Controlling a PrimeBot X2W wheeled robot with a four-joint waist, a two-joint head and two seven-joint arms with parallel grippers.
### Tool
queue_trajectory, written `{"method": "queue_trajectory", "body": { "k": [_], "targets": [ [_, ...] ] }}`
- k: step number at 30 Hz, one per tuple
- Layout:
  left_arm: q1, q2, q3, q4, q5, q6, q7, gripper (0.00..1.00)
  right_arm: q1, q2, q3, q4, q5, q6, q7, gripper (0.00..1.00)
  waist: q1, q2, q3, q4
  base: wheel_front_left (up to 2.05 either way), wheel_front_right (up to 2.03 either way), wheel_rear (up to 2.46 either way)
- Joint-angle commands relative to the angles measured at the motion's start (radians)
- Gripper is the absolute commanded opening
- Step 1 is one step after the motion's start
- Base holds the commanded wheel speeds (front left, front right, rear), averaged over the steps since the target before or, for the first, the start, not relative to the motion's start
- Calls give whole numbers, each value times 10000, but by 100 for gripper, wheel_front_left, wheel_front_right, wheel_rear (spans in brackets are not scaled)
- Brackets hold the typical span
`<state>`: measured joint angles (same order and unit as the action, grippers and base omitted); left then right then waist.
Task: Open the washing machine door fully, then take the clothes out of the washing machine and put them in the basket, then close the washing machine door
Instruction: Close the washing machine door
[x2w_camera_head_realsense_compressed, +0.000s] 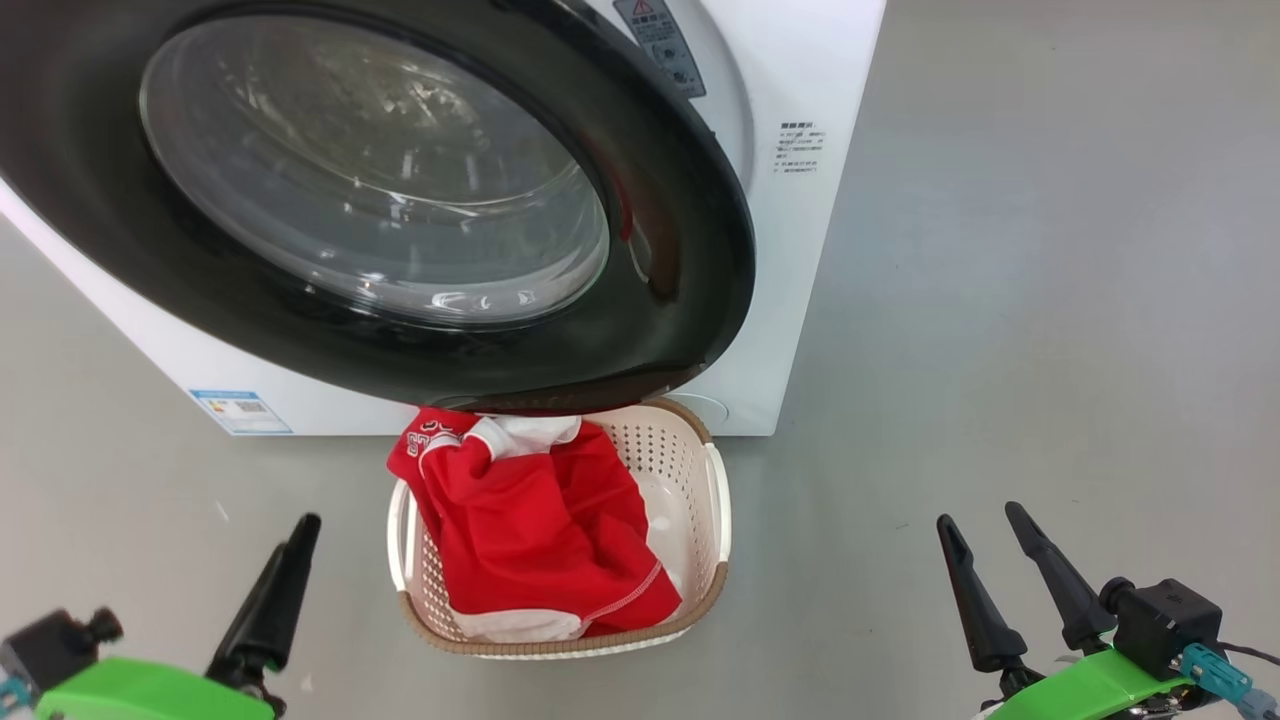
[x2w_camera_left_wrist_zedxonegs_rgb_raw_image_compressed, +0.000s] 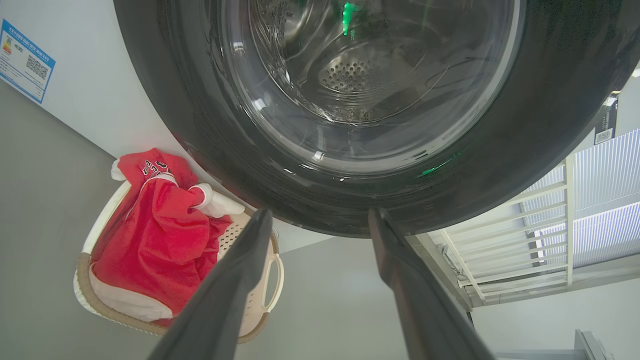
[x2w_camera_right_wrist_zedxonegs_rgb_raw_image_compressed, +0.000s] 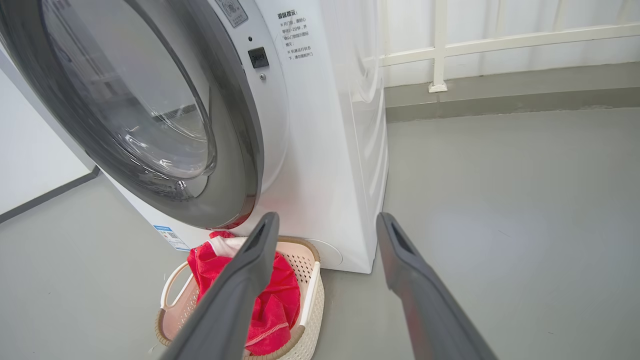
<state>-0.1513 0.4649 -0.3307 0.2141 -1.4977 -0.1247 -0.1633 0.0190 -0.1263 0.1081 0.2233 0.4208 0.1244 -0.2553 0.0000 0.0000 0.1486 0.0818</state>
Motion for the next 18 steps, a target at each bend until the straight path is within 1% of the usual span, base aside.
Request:
{"method": "queue_trajectory", "body": {
  "k": [1,11,13,15,18],
  "targets": [
    [-96,411,329,-101,106,-60,-131,100,-17,-168,162,-225,-25,63,-65,100,0,0,-1,-19,0,0,0],
    [26,467,-286,958,1261,-60,-918,100,80,-187,87,-184,-17,63,-65,100,0,0,-75,-112,0,0,0],
    [64,381,-239,1143,1515,-60,-963,100,113,-191,78,-172,-11,63,-65,100,0,0,-129,-135,0,0,0],
    [109,252,42,1306,1856,-60,-976,100,167,-196,47,-172,0,63,-65,100,0,0,-196,-138,0,0,0],
    [310,22,483,1582,2719,-60,-980,100,284,-215,33,-162,25,63,-65,100,0,0,-344,-164,0,0,0]
  ]
}}
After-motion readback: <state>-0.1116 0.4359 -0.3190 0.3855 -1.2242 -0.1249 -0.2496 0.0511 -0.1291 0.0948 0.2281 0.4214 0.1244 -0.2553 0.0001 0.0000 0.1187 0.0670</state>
